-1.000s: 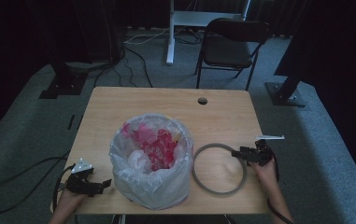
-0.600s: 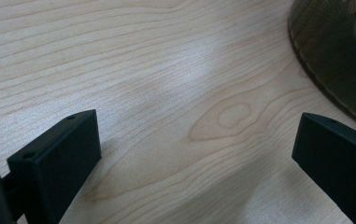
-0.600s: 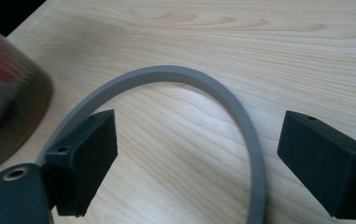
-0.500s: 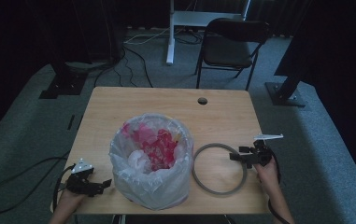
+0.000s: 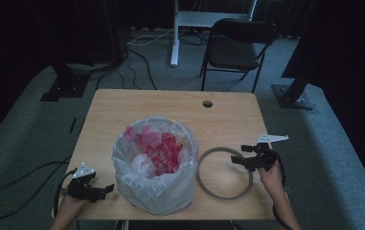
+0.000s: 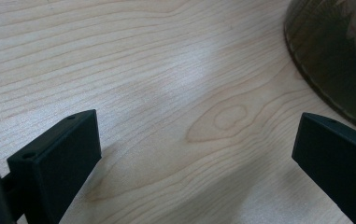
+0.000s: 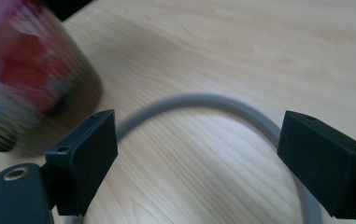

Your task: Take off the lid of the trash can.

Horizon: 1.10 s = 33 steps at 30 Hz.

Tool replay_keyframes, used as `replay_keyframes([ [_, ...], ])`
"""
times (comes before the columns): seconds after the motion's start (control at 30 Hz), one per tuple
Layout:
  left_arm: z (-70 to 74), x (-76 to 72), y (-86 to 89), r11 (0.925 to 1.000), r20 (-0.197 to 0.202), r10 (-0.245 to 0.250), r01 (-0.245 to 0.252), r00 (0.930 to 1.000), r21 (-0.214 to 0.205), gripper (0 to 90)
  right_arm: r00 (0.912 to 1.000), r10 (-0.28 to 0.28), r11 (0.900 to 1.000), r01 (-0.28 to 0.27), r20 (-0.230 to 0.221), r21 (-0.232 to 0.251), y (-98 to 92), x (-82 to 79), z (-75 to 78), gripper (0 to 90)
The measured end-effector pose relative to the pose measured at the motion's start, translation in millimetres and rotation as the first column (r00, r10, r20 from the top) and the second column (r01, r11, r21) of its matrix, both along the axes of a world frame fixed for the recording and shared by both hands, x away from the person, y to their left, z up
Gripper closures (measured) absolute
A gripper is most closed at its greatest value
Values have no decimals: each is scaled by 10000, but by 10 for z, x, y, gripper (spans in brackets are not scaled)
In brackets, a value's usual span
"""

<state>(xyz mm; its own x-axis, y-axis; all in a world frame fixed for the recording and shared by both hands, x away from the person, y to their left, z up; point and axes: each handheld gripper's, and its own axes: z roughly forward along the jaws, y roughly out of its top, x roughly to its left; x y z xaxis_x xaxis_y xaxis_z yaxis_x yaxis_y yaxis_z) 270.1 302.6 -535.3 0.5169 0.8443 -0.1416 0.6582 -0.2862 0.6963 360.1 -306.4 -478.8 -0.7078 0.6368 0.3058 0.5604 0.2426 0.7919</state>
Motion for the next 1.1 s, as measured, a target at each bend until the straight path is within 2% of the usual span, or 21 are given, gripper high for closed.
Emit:
replay_keyframes([
  [0.03, 4, -3, -2, 10000, 7, 9, -9, 10000, 16, 12, 9996, 236, 9997, -237, 170, 91, 28, -14, 38, 116],
  [0.07, 8, -6, -3, 10000, 27, -6, 6, 10000, 27, 12, 9991, 195, 9997, -200, 364, 131, 54, -35, 80, 116],
  [0.2, 39, -22, -11, 10000, 121, -40, 41, 9999, -78, 12, 9926, -312, 9995, 321, 1171, -58, 165, -124, 261, 111],
  [0.3, 60, -35, -20, 9999, 195, -97, 99, 9998, -76, 12, 9861, -627, 9980, 608, 1538, 169, 220, -163, 388, 111],
  [0.43, 75, -43, -37, 9997, 253, -220, 221, 9994, -50, 12, 9720, -1130, 9935, 1079, 2058, 360, 294, -216, 567, 111],
  [0.5, 82, -47, -47, 9996, 270, -276, 277, 9993, -18, 12, 9799, -525, 9972, 413, 1923, 620, 321, -217, 650, 111],
  [0.57, 98, -54, -54, 9995, 317, -301, 303, 9990, -39, 12, 9730, -300, 9981, 170, 2290, 587, 361, -239, 738, 120],
  [0.63, 131, -66, -61, 9993, 387, -351, 355, 9986, -72, 12, 9696, 550, 9954, -720, 2386, 628, 395, -235, 819, 131],
  [0.67, 157, -76, -64, 9992, 472, -391, 394, 9981, -55, 12, 9670, 665, 9938, -861, 2458, 702, 415, -240, 851, 133],
  [0.73, 234, -103, -72, 9988, 687, -470, 480, 9965, -135, 12, 9667, 450, 9973, -582, 2518, 451, 467, -267, 914, 140],
  [0.8, 344, -137, -68, 9981, 995, -557, 579, 9935, -195, 12, 9656, 249, 9981, -386, 2588, 479, 501, -272, 961, 139],
  [0.9, 529, -203, -71, 9959, 1473, -713, 786, 9865, -439, 12, 9690, 488, 9939, -711, 2422, 843, 533, -234, 1026, 130],
  [1.03, 754, -320, -103, 9881, 2168, -1192, 1372, 9689, -699, 19, 9703, 829, 9889, -1084, 2274, 1020, 620, -217, 1153, 122],
  [1.07, 799, -344, -120, 9867, 2230, -1276, 1465, 9664, -705, 19, 9712, 580, 9924, -814, 2312, 928, 652, -224, 1186, 122],
  [1.1, 840, -366, -138, 9857, 2318, -1360, 1550, 9632, -660, 19, 9702, 606, 9933, -817, 2348, 813, 685, -223, 1216, 122],
])
